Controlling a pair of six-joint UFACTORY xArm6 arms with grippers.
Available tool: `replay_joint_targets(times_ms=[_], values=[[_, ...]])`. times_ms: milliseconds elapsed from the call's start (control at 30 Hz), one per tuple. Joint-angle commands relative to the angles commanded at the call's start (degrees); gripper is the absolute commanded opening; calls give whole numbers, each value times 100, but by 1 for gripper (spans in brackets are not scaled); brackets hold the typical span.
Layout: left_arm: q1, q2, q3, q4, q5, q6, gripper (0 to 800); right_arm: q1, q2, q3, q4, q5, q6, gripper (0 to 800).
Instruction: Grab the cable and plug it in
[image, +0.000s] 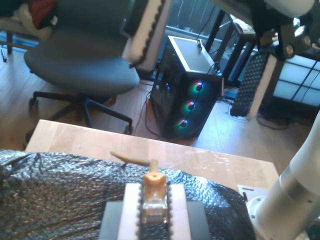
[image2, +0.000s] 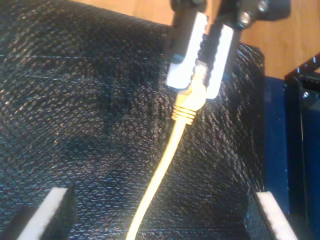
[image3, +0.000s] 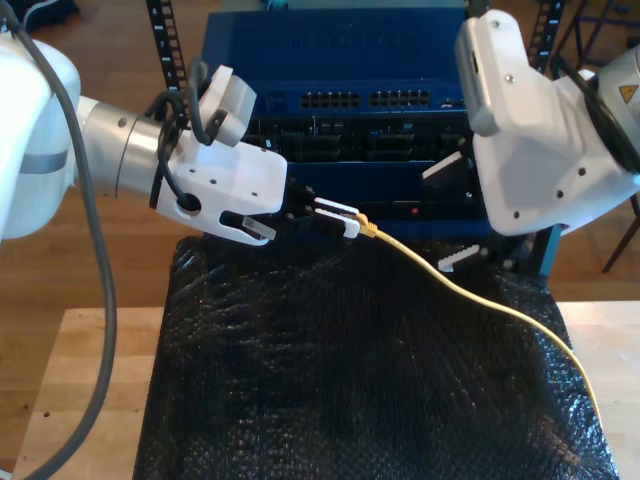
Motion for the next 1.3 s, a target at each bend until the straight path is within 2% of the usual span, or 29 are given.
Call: replay_joint_targets(times_ms=[500, 700, 900, 1067, 1200, 1300], values=[[114, 308, 0, -440, 738, -211, 5, -26, -677, 53, 132, -35, -369, 772], [273, 448, 0, -659, 1029, -299, 5, 18, -791, 105, 149, -35, -510, 798], [422, 642, 0, -879, 1433, -360, 5, 18, -1081, 220, 404, -44, -686, 797], [440, 668, 9, -897, 1538, -396, 5, 26, -1178, 220, 580, -53, -844, 793], [440, 774, 0, -1037, 1890, -484, 5, 35, -1213, 246, 695, -273, -1064, 792], [440, 809, 9, -1152, 1978, -484, 5, 114, -1213, 308, 765, -325, -1187, 791]])
